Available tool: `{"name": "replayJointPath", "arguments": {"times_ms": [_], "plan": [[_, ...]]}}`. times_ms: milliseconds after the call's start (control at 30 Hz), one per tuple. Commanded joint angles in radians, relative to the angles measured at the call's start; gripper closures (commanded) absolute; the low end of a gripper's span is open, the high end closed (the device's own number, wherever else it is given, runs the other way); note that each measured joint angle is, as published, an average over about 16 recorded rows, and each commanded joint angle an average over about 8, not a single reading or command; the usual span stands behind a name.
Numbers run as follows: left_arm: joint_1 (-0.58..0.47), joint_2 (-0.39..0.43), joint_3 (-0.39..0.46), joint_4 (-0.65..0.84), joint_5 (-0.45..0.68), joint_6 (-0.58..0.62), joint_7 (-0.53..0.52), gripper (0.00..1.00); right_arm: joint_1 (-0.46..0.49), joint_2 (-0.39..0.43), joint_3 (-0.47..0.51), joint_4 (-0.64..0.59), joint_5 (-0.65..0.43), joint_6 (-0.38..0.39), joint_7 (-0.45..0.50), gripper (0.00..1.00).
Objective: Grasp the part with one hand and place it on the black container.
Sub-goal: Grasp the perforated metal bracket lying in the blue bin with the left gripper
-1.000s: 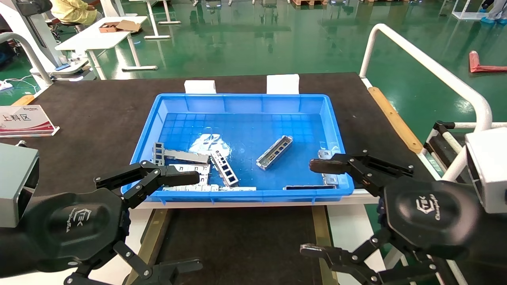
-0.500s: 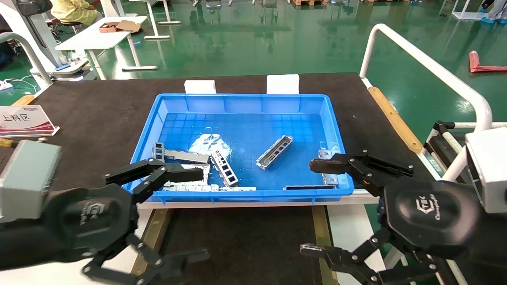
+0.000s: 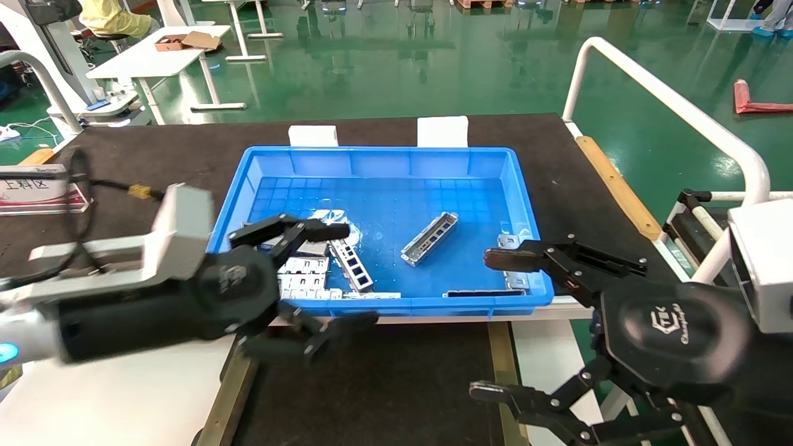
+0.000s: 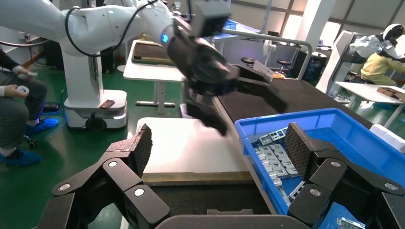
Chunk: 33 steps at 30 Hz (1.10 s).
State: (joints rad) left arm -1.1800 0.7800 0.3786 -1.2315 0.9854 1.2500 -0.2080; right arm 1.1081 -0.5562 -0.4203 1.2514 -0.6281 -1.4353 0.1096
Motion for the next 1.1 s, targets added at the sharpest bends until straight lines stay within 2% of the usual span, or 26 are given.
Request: {"name": "replayJointPath", "arguments": {"times_ms": [33,533,900,1100], "plan": [[-0.015,0.027,0.013,0.010,0.033,-0.034,0.001,0.00,0.000,0.000,0.000,0.000,0.000,0.000,0.000,0.00],[-0.172,0.290,0.135,0.289,0.258,-0.232,-0.014,0.00,0.000,0.000,0.000,0.000,0.000,0.000,0.000,0.00],[-0.260,0.476,0.188,0.592,0.348,-0.325,0.096,0.00,0.000,0.000,0.000,0.000,0.000,0.000,0.000,0.00],[-0.293,0.550,0.196,0.743,0.362,-0.380,0.163,0.00,0.000,0.000,0.000,0.000,0.000,0.000,0.000,0.00]]}}
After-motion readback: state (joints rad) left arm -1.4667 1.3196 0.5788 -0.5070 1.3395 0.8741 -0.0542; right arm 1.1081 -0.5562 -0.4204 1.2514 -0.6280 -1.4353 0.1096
